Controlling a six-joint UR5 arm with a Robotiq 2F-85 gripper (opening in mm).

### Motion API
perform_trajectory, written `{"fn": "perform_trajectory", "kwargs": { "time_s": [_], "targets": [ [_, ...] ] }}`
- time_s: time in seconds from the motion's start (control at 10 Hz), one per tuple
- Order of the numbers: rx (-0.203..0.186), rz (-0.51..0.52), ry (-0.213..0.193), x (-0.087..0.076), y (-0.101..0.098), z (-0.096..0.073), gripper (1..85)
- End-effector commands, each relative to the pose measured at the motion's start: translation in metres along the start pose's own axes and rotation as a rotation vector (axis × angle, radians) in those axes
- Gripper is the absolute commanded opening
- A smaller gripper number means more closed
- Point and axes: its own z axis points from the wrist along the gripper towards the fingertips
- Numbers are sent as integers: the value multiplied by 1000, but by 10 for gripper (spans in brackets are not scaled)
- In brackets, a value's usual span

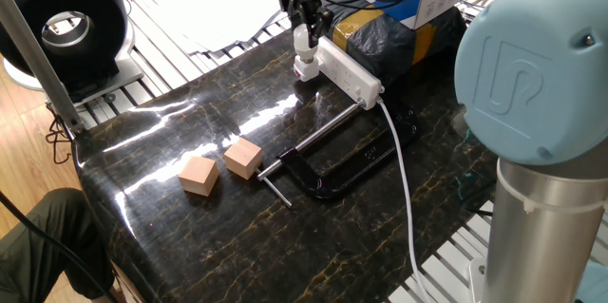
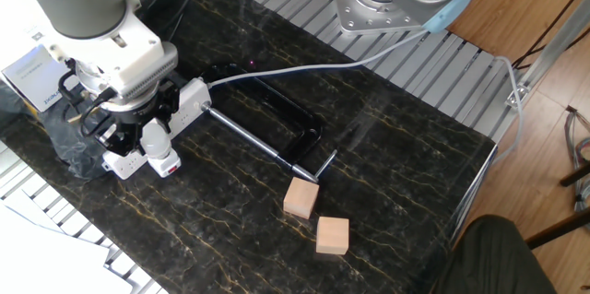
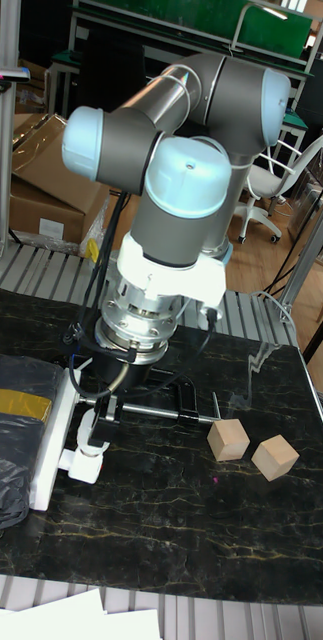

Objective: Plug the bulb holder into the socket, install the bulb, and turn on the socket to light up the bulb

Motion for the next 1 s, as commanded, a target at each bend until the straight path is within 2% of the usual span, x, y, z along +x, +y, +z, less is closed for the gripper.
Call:
{"fn": "perform_trajectory", "kwargs": {
  "time_s": [0.0,0.2,0.3,0.4,0.6,0.7,0.9],
  "targets": [
    [-10,76,-17,-7,1,-1,197],
    [-22,140,-11,-4,3,-1,147],
    [-26,176,2,1,4,-2,127],
    [-54,222,13,5,12,-2,110],
    [-74,319,54,14,19,-3,67],
    [-86,355,68,15,22,-3,27],
    [-95,390,69,11,23,-3,10]
  ]
}}
